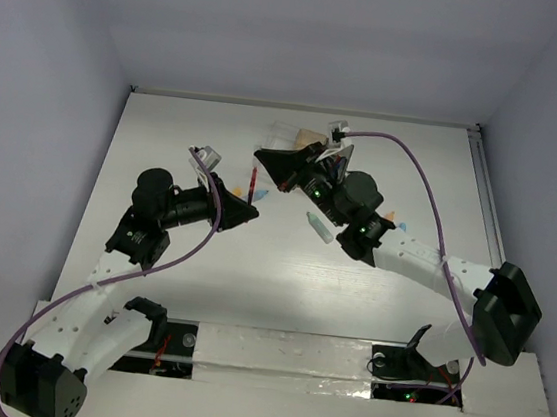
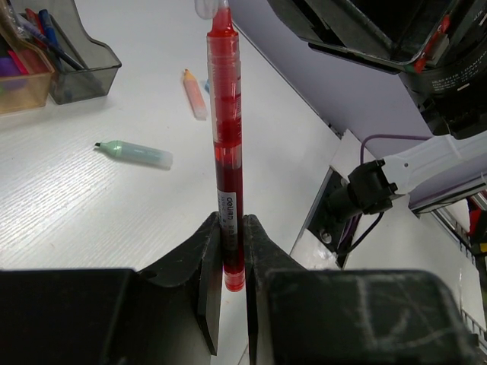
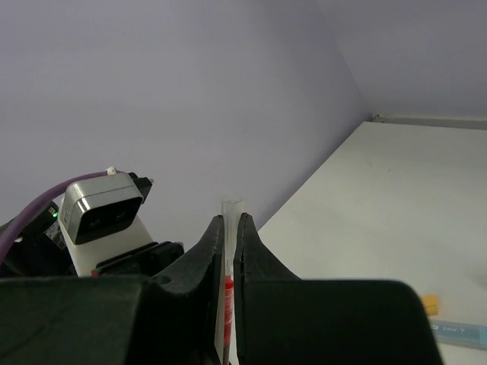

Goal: Sort the stationery into containers
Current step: Close the pen cap on the pen.

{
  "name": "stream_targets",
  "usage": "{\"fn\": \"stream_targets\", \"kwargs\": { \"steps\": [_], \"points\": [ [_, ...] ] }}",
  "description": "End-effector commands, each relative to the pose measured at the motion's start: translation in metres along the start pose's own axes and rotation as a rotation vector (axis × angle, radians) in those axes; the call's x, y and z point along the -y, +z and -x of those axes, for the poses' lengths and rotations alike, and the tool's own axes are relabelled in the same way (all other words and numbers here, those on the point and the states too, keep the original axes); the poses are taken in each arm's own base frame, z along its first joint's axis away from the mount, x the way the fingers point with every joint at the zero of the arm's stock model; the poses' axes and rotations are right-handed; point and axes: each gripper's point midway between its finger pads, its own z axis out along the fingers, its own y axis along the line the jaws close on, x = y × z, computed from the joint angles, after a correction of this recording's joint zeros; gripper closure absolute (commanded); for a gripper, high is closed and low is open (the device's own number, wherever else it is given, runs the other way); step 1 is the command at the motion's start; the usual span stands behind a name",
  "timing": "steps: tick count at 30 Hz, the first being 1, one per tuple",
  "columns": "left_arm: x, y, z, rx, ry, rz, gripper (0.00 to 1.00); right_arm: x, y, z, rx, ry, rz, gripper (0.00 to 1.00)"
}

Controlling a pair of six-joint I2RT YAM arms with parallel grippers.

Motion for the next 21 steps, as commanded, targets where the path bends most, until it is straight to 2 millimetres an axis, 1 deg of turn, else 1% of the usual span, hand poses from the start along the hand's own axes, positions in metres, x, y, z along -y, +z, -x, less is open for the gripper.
{"fn": "stream_targets", "kwargs": {
  "steps": [1,2,3,6,7,10,11,14,15,21],
  "points": [
    [0.009,-0.003,0.010,0.037,0.061,-0.021,1.00,-0.018,-0.002,0.013,0.041,0.013,0.057,1.00],
    [0.009,-0.003,0.010,0.038,0.058,-0.018,1.00,-0.018,-0.002,0.012,0.040,0.013,0.056,1.00],
    [0.008,-0.003,0.012,0.043,0.061,-0.011,1.00,-0.022,-0.003,0.009,0.036,0.017,0.064,1.00],
    [0.007,-0.003,0.012,0.043,0.058,-0.007,1.00,-0.020,-0.004,0.008,0.034,0.012,0.058,1.00],
    [0.007,-0.003,0.013,0.046,0.059,-0.005,1.00,-0.024,-0.004,0.006,0.031,0.015,0.066,1.00],
    [0.007,-0.004,0.016,0.063,0.067,0.007,1.00,-0.023,-0.006,0.003,0.024,0.026,0.070,1.00],
    [0.007,-0.004,0.017,0.066,0.068,0.008,1.00,-0.028,-0.007,-0.002,0.014,0.039,0.081,1.00],
    [0.005,-0.004,0.018,0.073,0.068,0.024,1.00,-0.031,-0.010,-0.005,0.000,0.068,0.101,1.00],
    [0.004,-0.005,0.020,0.081,0.072,0.031,1.00,-0.035,-0.012,-0.008,-0.005,0.079,0.110,1.00],
    [0.008,-0.009,0.027,0.113,0.105,0.040,1.00,-0.026,-0.018,-0.022,-0.049,0.106,0.077,1.00]
  ]
}}
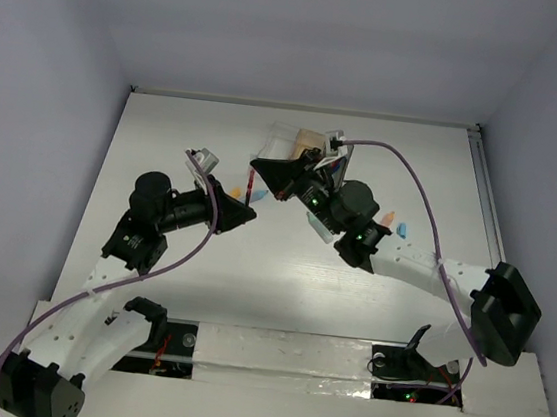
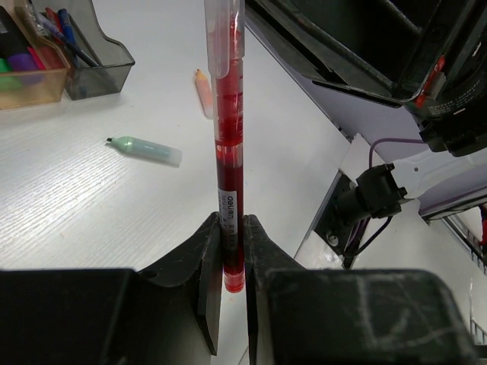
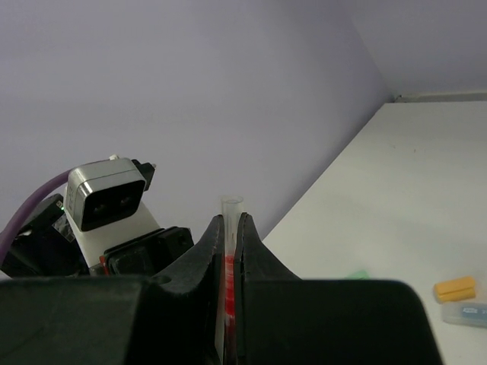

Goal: Sort the stationery into containers
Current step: Close the pen cap on the pen.

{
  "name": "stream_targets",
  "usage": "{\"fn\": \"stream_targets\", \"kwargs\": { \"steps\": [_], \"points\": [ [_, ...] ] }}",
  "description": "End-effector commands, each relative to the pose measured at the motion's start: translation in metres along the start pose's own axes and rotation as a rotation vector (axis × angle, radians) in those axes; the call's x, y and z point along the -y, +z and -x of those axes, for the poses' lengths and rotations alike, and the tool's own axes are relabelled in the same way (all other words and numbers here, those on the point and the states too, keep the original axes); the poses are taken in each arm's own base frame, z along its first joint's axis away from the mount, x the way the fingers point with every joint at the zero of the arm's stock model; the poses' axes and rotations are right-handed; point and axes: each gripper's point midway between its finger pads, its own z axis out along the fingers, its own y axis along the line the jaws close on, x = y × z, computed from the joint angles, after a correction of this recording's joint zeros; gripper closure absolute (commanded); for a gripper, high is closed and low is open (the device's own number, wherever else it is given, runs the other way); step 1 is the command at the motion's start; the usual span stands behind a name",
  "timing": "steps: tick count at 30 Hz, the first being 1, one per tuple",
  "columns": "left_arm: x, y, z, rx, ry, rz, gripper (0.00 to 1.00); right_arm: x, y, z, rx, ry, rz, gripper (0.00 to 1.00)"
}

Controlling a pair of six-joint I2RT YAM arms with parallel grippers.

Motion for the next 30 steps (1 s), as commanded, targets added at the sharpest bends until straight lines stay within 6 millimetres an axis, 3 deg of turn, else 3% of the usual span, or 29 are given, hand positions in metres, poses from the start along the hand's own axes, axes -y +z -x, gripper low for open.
{"fn": "stream_targets", "kwargs": {
  "steps": [1,14,23,30],
  "points": [
    [0.010,-0.005,0.030,0.114,0.107,0.001,1.00,-0.013,-0.010,-0.004,-0.018,0.025,0.037,1.00],
    [0.013,-0.007,0.041,0.153,0.120,0.006,1.00,-0.003,-0.037,-0.053,-0.204,0.085,0.043,1.00],
    [0.014,-0.005,0.046,0.158,0.113,0.001,1.00,-0.014,-0.048,-0.079,-0.369,0.101,0.100,1.00],
    [0.026,-0.008,0.073,0.202,0.157,0.009,1.00,-0.015,-0.073,-0.112,-0.532,0.130,0.122,1.00]
  ]
}}
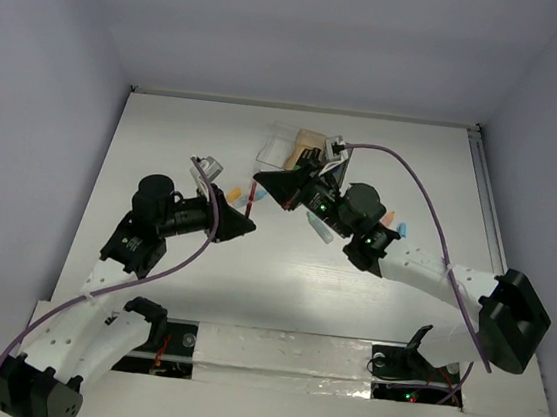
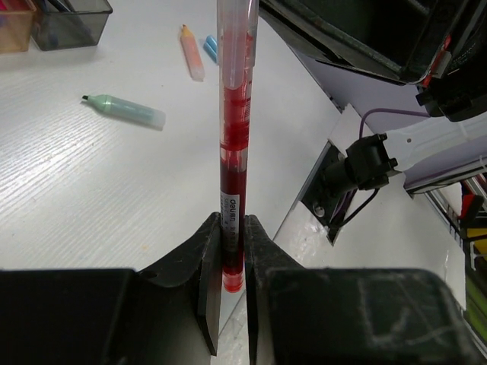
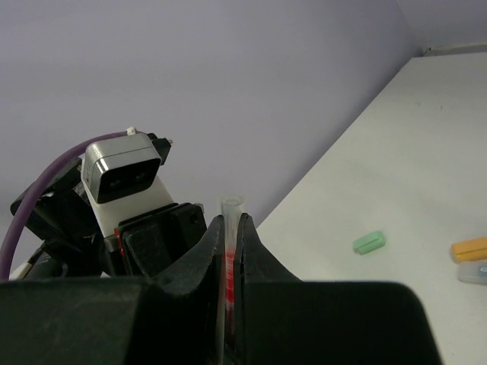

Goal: Sort the stationery into containers
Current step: Close the pen cap on the pen.

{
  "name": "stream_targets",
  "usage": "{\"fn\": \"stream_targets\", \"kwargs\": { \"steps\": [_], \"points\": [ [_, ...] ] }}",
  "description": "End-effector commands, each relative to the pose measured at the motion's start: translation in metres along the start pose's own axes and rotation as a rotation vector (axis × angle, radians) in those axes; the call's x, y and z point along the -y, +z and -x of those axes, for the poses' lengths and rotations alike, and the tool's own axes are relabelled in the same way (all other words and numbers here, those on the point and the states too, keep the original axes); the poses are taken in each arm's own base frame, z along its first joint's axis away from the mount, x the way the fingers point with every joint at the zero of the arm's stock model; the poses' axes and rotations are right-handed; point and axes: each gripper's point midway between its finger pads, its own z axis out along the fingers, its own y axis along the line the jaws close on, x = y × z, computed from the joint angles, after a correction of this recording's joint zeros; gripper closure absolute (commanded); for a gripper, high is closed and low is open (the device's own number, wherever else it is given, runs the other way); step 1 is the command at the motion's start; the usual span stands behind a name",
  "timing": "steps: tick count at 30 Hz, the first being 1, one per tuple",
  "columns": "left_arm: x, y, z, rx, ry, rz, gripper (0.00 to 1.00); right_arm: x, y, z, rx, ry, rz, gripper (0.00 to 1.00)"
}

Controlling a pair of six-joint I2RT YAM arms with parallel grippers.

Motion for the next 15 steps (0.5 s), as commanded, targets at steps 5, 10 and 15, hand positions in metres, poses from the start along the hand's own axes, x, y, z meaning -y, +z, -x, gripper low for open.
{"fn": "stream_targets", "kwargs": {
  "steps": [5,10,15],
  "points": [
    [0.038,-0.011,0.112,0.318,0.220,-0.007,1.00,-0.005,-0.052,-0.125,-0.459,0.065,0.051,1.00],
    [0.054,-0.013,0.131,0.352,0.227,-0.043,1.00,-0.004,-0.065,-0.148,-0.489,0.088,0.048,1.00],
    [0.073,-0.016,0.146,0.377,0.247,-0.089,1.00,0.001,-0.071,-0.174,-0.524,0.147,0.051,1.00]
  ]
}}
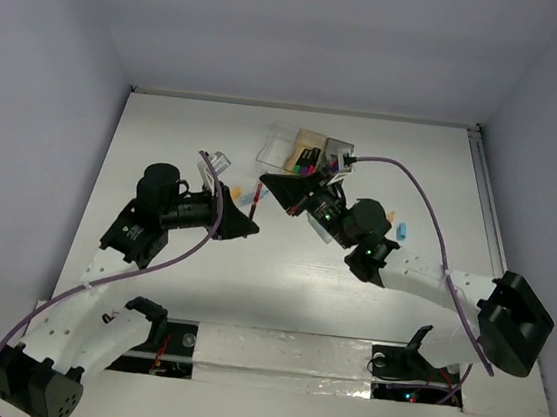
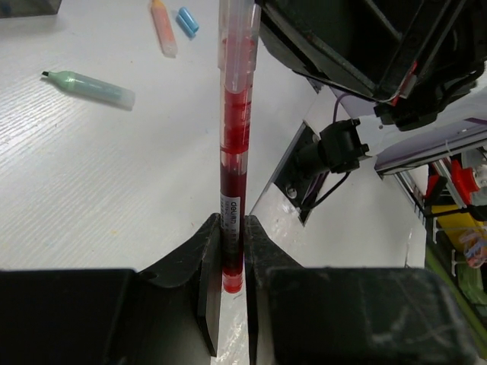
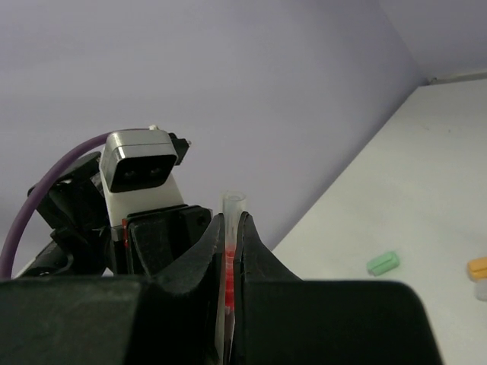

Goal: Sort the stationery into containers
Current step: Close the pen cap on the pen.

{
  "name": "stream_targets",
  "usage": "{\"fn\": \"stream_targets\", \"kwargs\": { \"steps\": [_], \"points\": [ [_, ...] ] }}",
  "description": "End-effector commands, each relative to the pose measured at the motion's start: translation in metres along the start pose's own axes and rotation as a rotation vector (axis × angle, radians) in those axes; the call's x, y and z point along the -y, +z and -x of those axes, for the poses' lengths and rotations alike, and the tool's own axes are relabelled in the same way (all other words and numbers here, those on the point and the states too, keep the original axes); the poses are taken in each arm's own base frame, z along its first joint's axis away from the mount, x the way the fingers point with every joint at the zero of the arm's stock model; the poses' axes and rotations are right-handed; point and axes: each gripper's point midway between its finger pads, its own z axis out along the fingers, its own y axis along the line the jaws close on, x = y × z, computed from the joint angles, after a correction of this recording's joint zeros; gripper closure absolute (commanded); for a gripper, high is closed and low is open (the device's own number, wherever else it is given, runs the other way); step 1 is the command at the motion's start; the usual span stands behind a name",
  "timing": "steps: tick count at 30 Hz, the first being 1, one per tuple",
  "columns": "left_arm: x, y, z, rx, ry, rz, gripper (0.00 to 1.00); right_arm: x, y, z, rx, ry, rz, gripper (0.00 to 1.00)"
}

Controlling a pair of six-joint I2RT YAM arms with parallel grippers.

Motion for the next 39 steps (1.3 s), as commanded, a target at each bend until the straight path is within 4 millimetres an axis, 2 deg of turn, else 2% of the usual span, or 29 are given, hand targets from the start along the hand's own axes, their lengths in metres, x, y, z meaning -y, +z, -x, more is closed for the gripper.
{"fn": "stream_targets", "kwargs": {
  "steps": [1,4,6,11,15,20,21,23,24,25,26,27,29,31,33,34,35,36,38,39],
  "points": [
    [0.067,-0.027,0.137,0.457,0.328,-0.064,1.00,0.009,-0.075,-0.178,-0.638,0.146,0.032,1.00],
    [0.073,-0.026,0.137,0.458,0.327,-0.078,1.00,0.001,-0.073,-0.186,-0.650,0.166,0.059,1.00],
    [0.073,-0.027,0.139,0.463,0.333,-0.067,1.00,0.002,-0.073,-0.186,-0.654,0.147,0.053,1.00],
    [0.073,-0.028,0.138,0.466,0.341,-0.066,1.00,0.007,-0.076,-0.172,-0.611,0.092,0.012,1.00],
    [0.060,-0.022,0.128,0.445,0.311,-0.050,1.00,0.000,-0.076,-0.151,-0.540,0.066,0.007,1.00],
    [0.049,-0.020,0.115,0.423,0.295,-0.023,1.00,0.000,-0.076,-0.143,-0.532,0.017,-0.011,1.00],
    [0.048,-0.021,0.114,0.421,0.293,-0.017,1.00,0.003,-0.078,-0.143,-0.539,0.012,-0.028,0.93],
    [0.044,-0.020,0.111,0.417,0.290,-0.009,1.00,-0.004,-0.079,-0.129,-0.499,-0.009,-0.015,0.73],
    [0.041,-0.019,0.108,0.414,0.282,-0.006,1.00,-0.001,-0.080,-0.121,-0.483,-0.024,-0.026,0.64],
    [0.036,-0.017,0.102,0.401,0.269,0.000,1.00,0.000,-0.079,-0.110,-0.453,-0.035,-0.035,0.61],
    [0.034,-0.016,0.100,0.398,0.265,0.001,1.00,-0.010,-0.081,-0.098,-0.427,-0.047,-0.007,0.59],
    [0.031,-0.015,0.097,0.395,0.260,0.004,1.00,-0.008,-0.083,-0.094,-0.427,-0.076,-0.009,0.56],
    [0.024,-0.012,0.091,0.382,0.244,0.013,1.00,-0.017,-0.081,-0.078,-0.401,-0.107,0.010,0.53],
    [0.021,-0.009,0.084,0.366,0.233,-0.001,1.00,-0.028,-0.081,-0.065,-0.385,-0.157,0.044,0.45],
    [0.019,-0.007,0.080,0.357,0.224,-0.007,1.00,-0.032,-0.079,-0.054,-0.367,-0.200,0.058,0.41],
    [0.017,-0.006,0.077,0.348,0.217,-0.009,1.00,-0.033,-0.077,-0.047,-0.356,-0.214,0.059,0.40],
    [0.016,-0.006,0.075,0.342,0.217,-0.011,1.00,-0.044,-0.074,-0.041,-0.350,-0.227,0.095,0.40],
    [0.016,-0.005,0.073,0.335,0.215,-0.013,1.00,-0.038,-0.071,-0.030,-0.333,-0.258,0.085,0.40],
    [0.016,-0.004,0.068,0.317,0.214,-0.023,1.00,-0.041,-0.067,-0.018,-0.323,-0.275,0.107,0.39],
    [0.014,-0.003,0.066,0.310,0.212,-0.023,1.00,-0.042,-0.062,0.000,-0.287,-0.291,0.121,0.37]
  ]
}}
